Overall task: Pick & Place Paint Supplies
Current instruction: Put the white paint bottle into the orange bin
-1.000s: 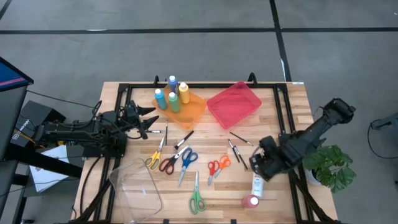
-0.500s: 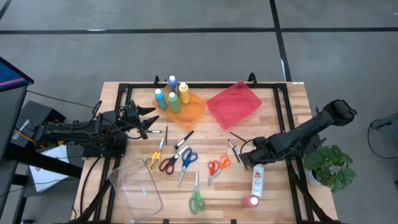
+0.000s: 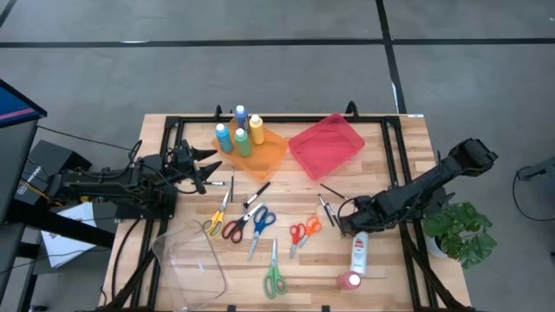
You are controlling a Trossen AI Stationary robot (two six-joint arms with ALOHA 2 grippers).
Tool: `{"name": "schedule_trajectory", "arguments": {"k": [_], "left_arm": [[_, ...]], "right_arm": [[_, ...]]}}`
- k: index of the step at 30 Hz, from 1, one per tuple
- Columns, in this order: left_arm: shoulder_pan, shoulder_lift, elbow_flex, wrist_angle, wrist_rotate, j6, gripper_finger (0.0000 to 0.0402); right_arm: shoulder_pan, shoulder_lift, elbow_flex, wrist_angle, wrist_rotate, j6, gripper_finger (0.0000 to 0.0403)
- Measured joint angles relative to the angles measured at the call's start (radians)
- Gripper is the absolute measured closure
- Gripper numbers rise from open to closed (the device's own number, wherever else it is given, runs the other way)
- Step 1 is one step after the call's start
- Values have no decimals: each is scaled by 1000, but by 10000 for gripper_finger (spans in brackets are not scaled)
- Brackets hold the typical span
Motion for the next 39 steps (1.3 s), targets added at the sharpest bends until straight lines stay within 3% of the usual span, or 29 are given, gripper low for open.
{"name": "schedule_trajectory", "arguments": {"k": [6, 14, 23, 30, 39], "left_arm": [[0, 0, 0, 0, 0, 3, 202], [0, 0, 0, 0, 0, 3, 202], [0, 0, 0, 0, 0, 4, 202], [0, 0, 0, 0, 0, 4, 202], [0, 0, 0, 0, 0, 4, 202]], "right_arm": [[-1, 0, -46, 79, 0, 30, 179], [0, -1, -48, 70, -1, 34, 287], [-1, 0, -44, 72, 10, 0, 290], [-15, -9, 63, -64, 157, -94, 290], [-75, -15, 289, -256, 419, -274, 287]]}}
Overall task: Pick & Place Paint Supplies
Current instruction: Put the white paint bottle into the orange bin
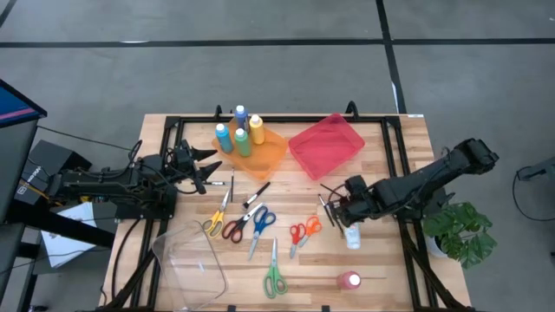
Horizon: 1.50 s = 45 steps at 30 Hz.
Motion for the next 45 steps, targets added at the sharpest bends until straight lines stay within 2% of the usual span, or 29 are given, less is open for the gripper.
{"name": "schedule_trajectory", "arguments": {"k": [8, 11, 14, 16, 20, 25, 29, 39, 45], "left_arm": [[0, 0, 0, 0, 0, 0, 202], [0, 0, 0, 0, 0, 0, 202], [0, 0, 0, 0, 0, 0, 202], [0, 0, 0, 0, 0, 0, 202], [0, 0, 0, 1, 0, 0, 202], [0, 0, 0, 1, 0, 0, 202], [0, 0, 0, 0, 0, 0, 202], [0, 0, 0, 0, 0, 0, 202], [0, 0, 0, 0, 0, 0, 202]], "right_arm": [[-104, 0, 157, 43, 246, -315, 286], [-156, 0, 166, 177, 362, -501, 286], [-222, 6, 166, 380, 428, -731, 286], [-272, 30, 166, 552, 431, -904, 286], [-368, 114, 166, 913, 372, -1218, 285], [-473, 257, 166, 1320, 266, -1465, 285], [-542, 376, 166, 1517, 212, -1516, 285], [-623, 612, 166, 1769, 158, -1534, 285], [-636, 673, 166, 1781, 155, -1521, 285]]}}
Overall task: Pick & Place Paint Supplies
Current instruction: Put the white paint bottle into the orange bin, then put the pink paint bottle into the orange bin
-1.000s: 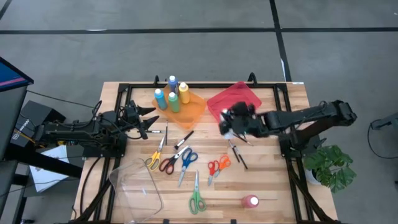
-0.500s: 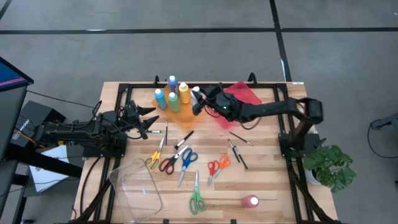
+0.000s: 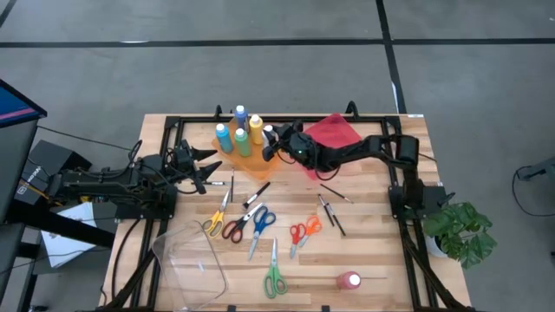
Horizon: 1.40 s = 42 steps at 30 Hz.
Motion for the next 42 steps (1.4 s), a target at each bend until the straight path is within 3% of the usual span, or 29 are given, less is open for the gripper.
{"name": "schedule_trajectory", "arguments": {"k": [11, 21, 26, 35, 42], "left_arm": [[0, 0, 0, 0, 0, 0, 202], [0, 0, 0, 0, 0, 0, 202], [0, 0, 0, 0, 0, 0, 201], [0, 0, 0, -13, 0, 0, 202], [0, 0, 0, -17, 0, 0, 201]], "right_arm": [[-26, 11, 0, -17, -28, 28, 279], [-32, 10, 2, -72, -32, 56, 210], [-32, -14, 5, -79, -44, -31, 170], [4, -257, 29, -264, -58, -90, 118], [114, -549, 31, -626, -259, -91, 117]]}}
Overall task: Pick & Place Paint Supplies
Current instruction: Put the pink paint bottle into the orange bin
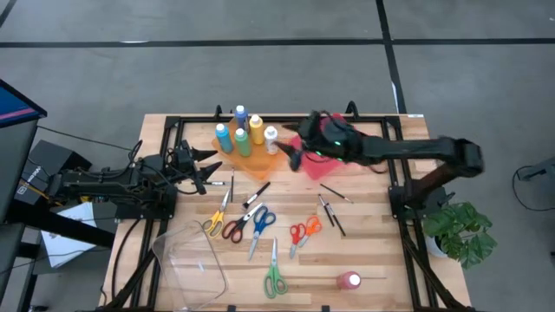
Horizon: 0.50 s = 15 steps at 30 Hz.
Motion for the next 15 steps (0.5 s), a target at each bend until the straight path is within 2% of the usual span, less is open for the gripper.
{"name": "schedule_trajectory", "arguments": {"k": [4, 8, 12, 15], "left_arm": [[0, 0, 0, 1, 0, 0, 202], [0, 0, 0, 1, 0, 0, 202], [0, 0, 0, 1, 0, 0, 202], [0, 0, 0, 1, 0, 0, 202]], "right_arm": [[106, -134, 0, -212, 5, 15, 117], [239, -210, -5, -390, 41, 63, 118], [406, -258, -44, -447, 42, 136, 122], [535, -283, -97, -437, 91, 250, 122]]}}
